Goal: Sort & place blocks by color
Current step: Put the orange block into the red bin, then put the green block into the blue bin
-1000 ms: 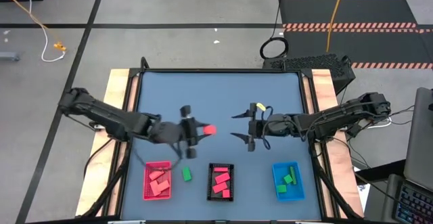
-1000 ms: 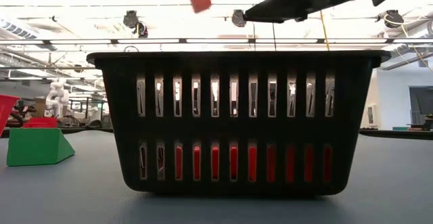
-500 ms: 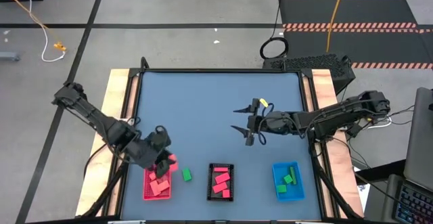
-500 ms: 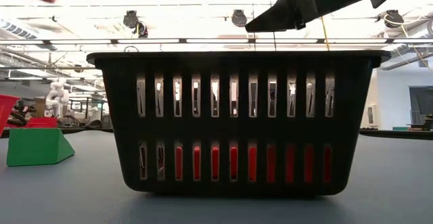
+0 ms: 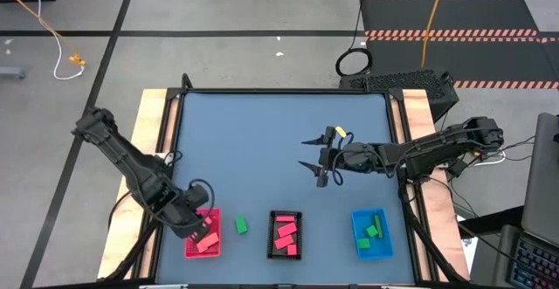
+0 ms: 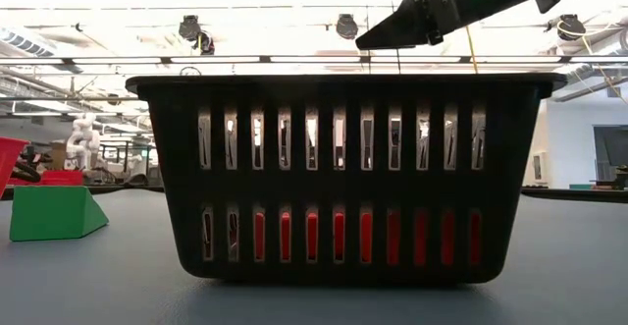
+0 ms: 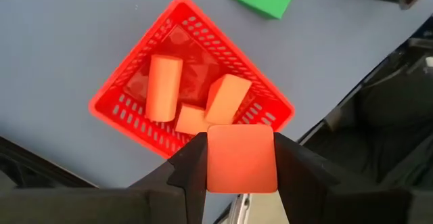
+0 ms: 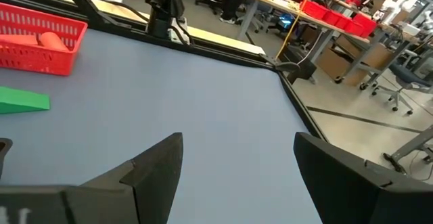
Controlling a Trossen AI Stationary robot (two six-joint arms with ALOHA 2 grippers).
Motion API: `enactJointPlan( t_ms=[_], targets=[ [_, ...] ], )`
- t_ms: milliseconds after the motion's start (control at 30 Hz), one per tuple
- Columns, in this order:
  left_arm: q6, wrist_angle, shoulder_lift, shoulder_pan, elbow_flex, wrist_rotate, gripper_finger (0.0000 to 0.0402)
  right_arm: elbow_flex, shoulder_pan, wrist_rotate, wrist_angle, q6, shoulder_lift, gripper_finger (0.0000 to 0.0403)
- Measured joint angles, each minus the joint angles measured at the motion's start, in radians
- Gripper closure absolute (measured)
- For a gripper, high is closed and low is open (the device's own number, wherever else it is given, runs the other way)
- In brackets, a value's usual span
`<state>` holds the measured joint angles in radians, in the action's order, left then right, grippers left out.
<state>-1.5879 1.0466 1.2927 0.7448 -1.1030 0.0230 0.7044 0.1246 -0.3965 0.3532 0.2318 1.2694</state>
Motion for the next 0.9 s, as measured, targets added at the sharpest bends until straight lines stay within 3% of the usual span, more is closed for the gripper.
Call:
enactJointPlan(
  t_ms=[233, 533, 667, 800, 900],
  targets=[
    [0.049, 0.000, 0.043, -0.011, 0.000, 0.052, 0.0240, 0.000, 0.000, 0.004, -0.002, -0.011, 0.000, 0.0129],
    [0.052, 0.004, 0.045, -0.020, 0.000, 0.051, 0.0137, 0.000, 0.000, 0.004, -0.007, -0.011, 0.000, 0.0129],
    [0.091, -0.006, 0.045, -0.076, 0.000, 0.006, 0.0109, 0.000, 0.000, 0.003, -0.007, -0.010, 0.000, 0.0129],
    [0.214, -0.088, 0.045, -0.163, 0.000, -0.055, 0.0102, 0.000, 0.000, 0.003, -0.007, -0.008, 0.000, 0.0129],
    [0.424, -0.170, 0.069, -0.206, 0.000, -0.130, 0.0108, 0.000, 0.000, 0.003, -0.007, -0.004, 0.000, 0.0129]
  ],
)
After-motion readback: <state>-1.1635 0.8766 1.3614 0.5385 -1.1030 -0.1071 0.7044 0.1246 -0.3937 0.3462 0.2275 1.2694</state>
